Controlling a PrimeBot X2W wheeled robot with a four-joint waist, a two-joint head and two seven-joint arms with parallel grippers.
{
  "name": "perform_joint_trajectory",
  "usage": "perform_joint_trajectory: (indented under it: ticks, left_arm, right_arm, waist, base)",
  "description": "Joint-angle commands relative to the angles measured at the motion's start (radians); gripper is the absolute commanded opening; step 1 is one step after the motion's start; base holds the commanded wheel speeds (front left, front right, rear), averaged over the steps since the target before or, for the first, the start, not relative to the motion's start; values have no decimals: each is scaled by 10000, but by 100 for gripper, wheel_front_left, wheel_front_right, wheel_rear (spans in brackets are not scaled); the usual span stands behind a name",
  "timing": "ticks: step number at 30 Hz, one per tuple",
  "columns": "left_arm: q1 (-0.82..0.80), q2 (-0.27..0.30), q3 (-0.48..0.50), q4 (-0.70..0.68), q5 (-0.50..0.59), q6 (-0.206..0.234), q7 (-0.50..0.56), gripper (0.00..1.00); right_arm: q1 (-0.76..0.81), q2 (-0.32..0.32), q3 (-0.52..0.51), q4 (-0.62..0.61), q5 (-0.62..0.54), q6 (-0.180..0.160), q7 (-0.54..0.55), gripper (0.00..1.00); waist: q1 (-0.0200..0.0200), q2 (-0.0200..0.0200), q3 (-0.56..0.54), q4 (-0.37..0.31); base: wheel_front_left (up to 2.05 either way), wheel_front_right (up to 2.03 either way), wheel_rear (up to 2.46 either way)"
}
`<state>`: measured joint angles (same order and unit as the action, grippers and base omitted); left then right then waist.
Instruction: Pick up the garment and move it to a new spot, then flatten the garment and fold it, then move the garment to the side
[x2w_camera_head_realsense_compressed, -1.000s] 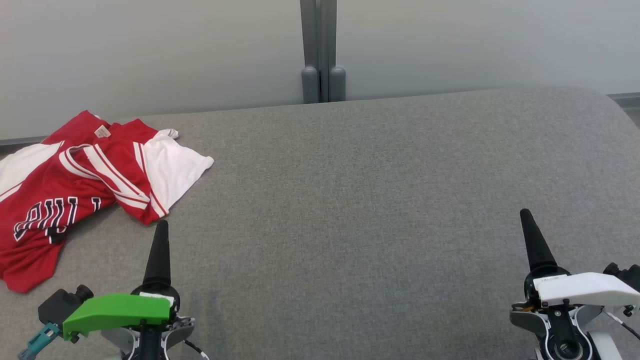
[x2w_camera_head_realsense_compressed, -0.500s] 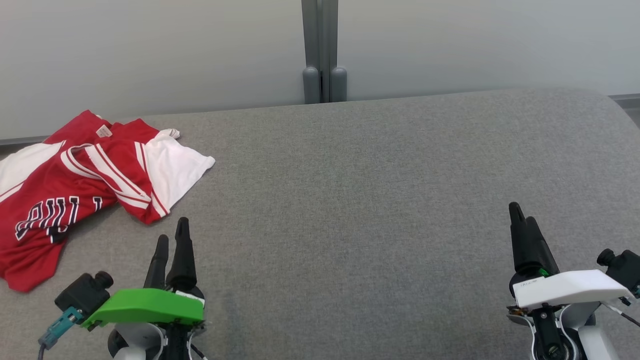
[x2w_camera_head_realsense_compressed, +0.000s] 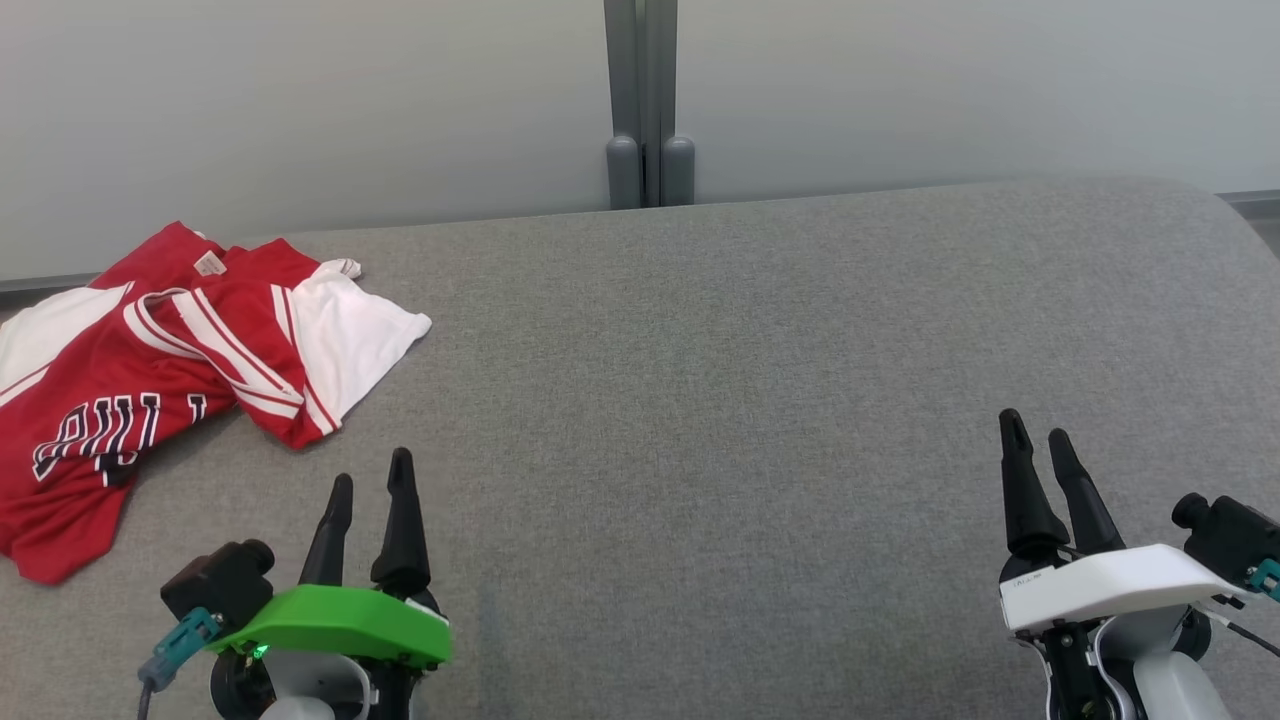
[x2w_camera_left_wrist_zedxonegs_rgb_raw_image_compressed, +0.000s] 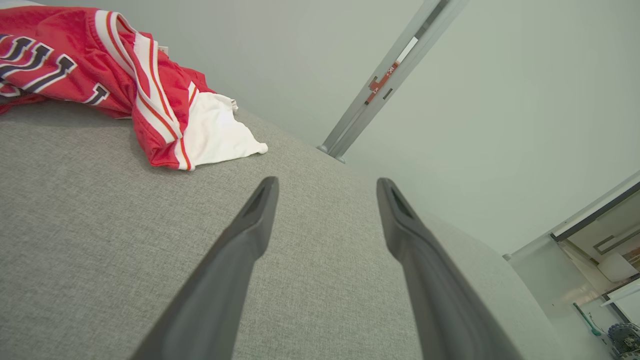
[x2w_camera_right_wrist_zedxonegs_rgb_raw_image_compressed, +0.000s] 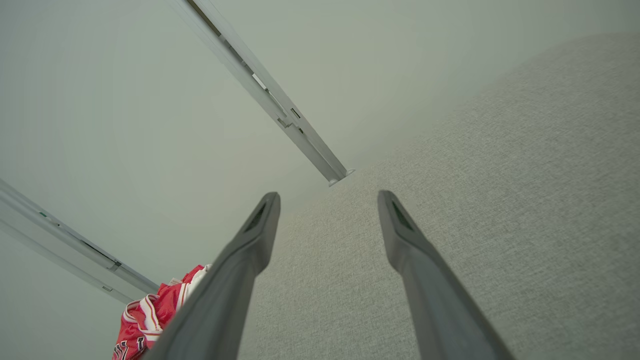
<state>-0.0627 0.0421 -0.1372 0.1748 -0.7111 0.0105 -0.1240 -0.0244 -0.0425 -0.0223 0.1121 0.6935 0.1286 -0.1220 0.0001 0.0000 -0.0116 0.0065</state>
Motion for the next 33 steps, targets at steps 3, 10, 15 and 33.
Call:
perform_joint_trajectory:
  ticks: [3,10,15,33]
  left_arm:
    - [-40,73,-150,133,646,98,-142,100]
    - [-108,80,-286,382,1493,293,-326,100]
    - [-105,84,-348,450,2017,416,-453,100]
    - [-84,98,-707,666,3465,628,-850,100]
  right_arm:
    - [8,-61,53,-136,-602,27,-164,100]
    - [-12,-66,125,-153,-1403,28,-348,100]
    - [-38,-70,182,-137,-1952,29,-472,100]
    - [-78,-84,299,247,-3796,31,-879,100]
  waist:
    - [0,0,-2,4]
    - [0,0,9,11]
    - [0,0,10,32]
    - [0,0,-5,68]
  base:
    - [0,0,0]
    - [0,0,0]
    - [0,0,0]
    - [0,0,0]
